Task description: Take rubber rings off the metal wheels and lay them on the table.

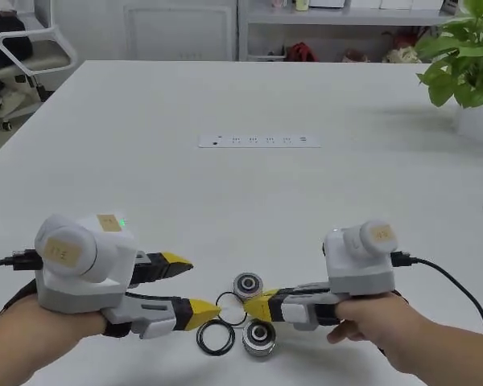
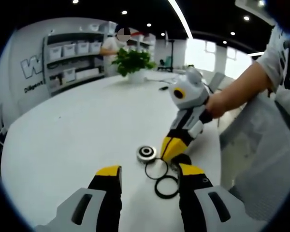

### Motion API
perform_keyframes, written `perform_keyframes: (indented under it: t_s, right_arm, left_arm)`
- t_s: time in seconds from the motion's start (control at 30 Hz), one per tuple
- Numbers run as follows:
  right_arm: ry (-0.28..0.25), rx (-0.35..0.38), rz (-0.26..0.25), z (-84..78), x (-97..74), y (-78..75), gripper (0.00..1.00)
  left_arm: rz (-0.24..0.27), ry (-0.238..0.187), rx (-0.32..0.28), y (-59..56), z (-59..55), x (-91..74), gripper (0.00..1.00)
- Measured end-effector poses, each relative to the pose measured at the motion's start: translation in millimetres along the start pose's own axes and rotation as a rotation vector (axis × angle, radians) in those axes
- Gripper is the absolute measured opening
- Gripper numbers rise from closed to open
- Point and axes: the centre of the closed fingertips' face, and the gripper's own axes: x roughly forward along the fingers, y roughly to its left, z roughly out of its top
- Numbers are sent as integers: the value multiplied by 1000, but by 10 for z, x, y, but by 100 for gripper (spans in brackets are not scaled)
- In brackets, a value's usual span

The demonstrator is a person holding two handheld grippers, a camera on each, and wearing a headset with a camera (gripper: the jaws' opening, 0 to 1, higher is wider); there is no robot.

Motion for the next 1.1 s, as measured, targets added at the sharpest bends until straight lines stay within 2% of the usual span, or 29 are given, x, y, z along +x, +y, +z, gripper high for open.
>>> perform_keyframes:
  t_s: [0.9,1.1]
  right_arm:
    - [39,-30,-33,-60,-30,-40,3]
    - [33,-32,-40,-42,-57,-61,3]
  left_arm:
    - [-3,17,4,-26,-38,-6,46]
    - [-3,17,7,-27,-34,-11,46]
